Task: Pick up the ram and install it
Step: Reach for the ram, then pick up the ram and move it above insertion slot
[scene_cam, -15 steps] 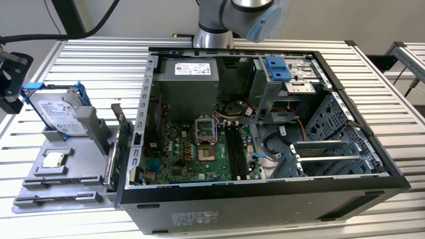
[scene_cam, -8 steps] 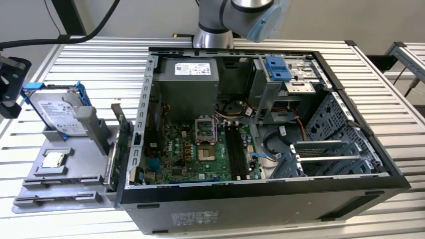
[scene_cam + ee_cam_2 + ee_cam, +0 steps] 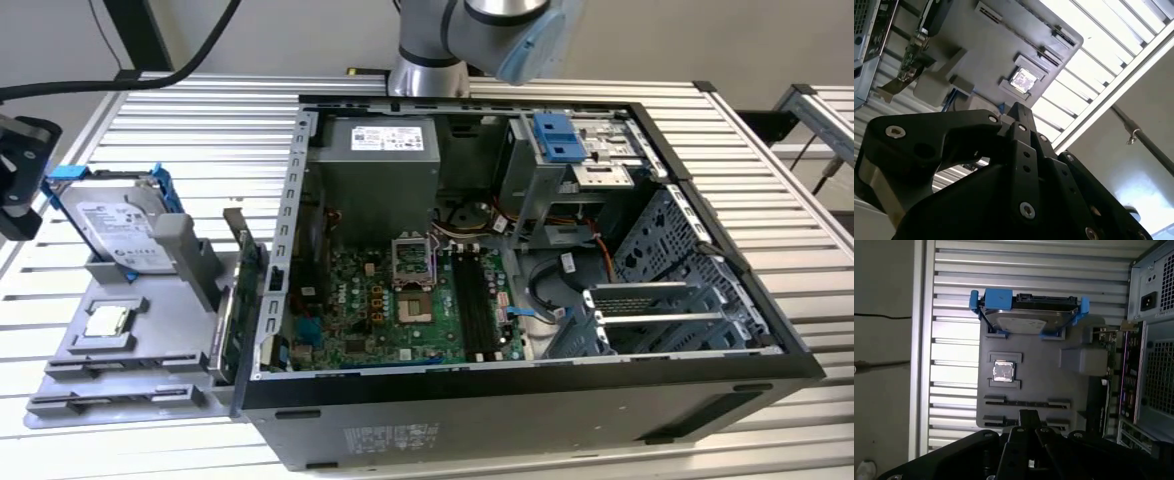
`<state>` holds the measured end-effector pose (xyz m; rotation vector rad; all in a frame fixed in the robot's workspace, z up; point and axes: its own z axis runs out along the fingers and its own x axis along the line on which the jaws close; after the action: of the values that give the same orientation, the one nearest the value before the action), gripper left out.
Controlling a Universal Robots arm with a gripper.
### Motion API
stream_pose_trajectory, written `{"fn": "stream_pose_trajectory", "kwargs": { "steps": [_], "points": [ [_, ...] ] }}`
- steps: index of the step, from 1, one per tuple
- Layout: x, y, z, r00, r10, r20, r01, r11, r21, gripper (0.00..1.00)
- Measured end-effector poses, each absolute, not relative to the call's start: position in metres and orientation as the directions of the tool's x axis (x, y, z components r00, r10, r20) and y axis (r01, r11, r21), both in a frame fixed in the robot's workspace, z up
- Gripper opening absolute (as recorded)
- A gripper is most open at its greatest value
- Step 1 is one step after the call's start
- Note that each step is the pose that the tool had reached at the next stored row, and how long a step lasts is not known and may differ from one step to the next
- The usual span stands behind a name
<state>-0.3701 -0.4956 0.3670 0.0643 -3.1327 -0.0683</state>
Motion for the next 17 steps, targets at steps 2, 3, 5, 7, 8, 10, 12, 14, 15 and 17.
{"fn": "stream_pose_trajectory", "kwargs": {
  "steps": [2, 3, 5, 7, 8, 10, 12, 14, 15, 17],
  "points": [
    [-0.3701, -0.4975, 0.3669, -0.999, -0.041, 0.006, -0.041, 0.998, 0.044, 0.00],
    [-0.3701, -0.4986, 0.3669, -0.999, -0.041, 0.007, -0.041, 0.998, 0.044, 0.00],
    [-0.3701, -0.5009, 0.3668, -0.999, -0.041, 0.007, -0.041, 0.998, 0.044, 0.00],
    [-0.3701, -0.5031, 0.3667, -0.999, -0.041, 0.006, -0.041, 0.998, 0.044, 0.00],
    [-0.3700, -0.5042, 0.3667, -0.999, -0.041, 0.007, -0.041, 0.998, 0.044, 0.00],
    [-0.3701, -0.5048, 0.3667, -0.999, -0.041, 0.007, -0.041, 0.998, 0.044, 0.00],
    [-0.3701, -0.5051, 0.3667, -0.999, -0.041, 0.007, -0.041, 0.998, 0.044, 0.00],
    [-0.3701, -0.5053, 0.3667, -0.999, -0.041, 0.006, -0.041, 0.998, 0.044, 0.00],
    [-0.3701, -0.5054, 0.3667, -0.999, -0.041, 0.007, -0.041, 0.998, 0.044, 0.00],
    [-0.3701, -0.5056, 0.3667, -0.999, -0.041, 0.007, -0.041, 0.998, 0.044, 0.00]
  ]
}}
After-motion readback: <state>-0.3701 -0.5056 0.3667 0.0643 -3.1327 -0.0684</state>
